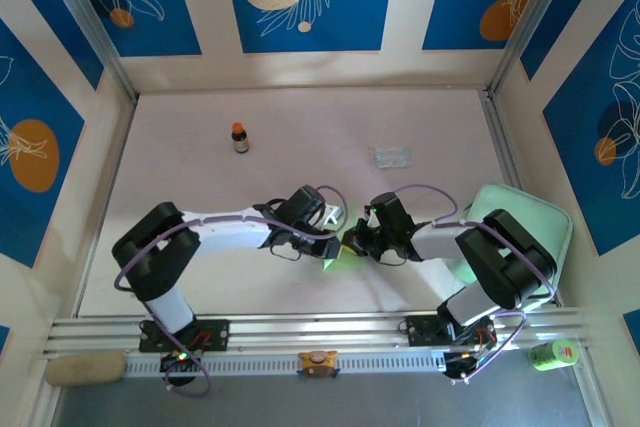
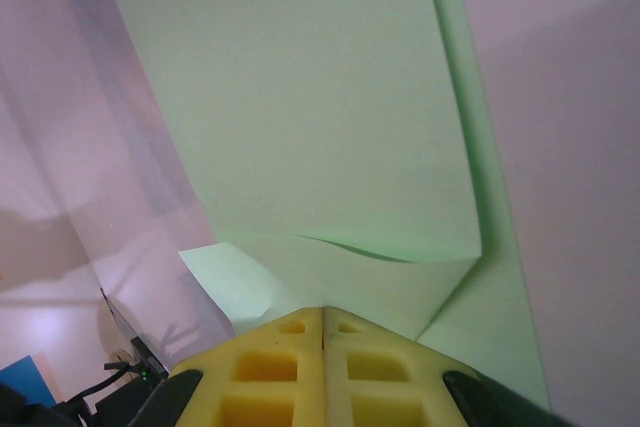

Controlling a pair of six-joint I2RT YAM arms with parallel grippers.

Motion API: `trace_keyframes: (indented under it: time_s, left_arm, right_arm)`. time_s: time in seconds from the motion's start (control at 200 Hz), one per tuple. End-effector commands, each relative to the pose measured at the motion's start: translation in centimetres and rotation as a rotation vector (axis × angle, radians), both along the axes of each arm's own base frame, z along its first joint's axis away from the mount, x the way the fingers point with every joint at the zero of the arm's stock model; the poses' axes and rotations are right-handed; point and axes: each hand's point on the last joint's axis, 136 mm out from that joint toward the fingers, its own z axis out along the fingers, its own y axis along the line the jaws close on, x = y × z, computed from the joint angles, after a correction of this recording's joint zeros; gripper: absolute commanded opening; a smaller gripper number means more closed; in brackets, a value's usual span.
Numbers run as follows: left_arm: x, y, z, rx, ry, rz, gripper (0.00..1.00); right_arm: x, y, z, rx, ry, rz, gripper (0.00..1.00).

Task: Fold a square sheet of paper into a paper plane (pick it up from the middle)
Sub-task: Fold the triangle a second time at the center of the table.

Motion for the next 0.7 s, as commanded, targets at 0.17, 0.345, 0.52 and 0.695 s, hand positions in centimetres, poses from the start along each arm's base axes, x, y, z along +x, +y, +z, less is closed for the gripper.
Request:
trace_keyframes:
  time_s: [0.17,0.345,0.52,0.695]
  left_arm:
    - [-0.7,-1.0,-0.2,-0.018,0.047,-0.038,0.10]
    - [-0.5,-0.9,-1.0,0.005,0.043,-0.039,0.10]
    - [-0.6,-0.3,-2.1,0.043,0.042,-0.040,0.10]
    - [-0.9,0.6,-2.7,0.074,0.035,-0.040,0.10]
  right_arm:
    - [-1.6,-1.7,-1.9,-0.076,0.086,-0.030,0.03]
    - [-1.6,-1.8,-1.9,-0.079,0.087,-0.030,0.03]
    - [-1.7,-1.9,-2.0,-0.082,0.089,-0.031,0.03]
    - [-1.6,-1.8,-2.0,-0.084,0.089,-0.028,0.03]
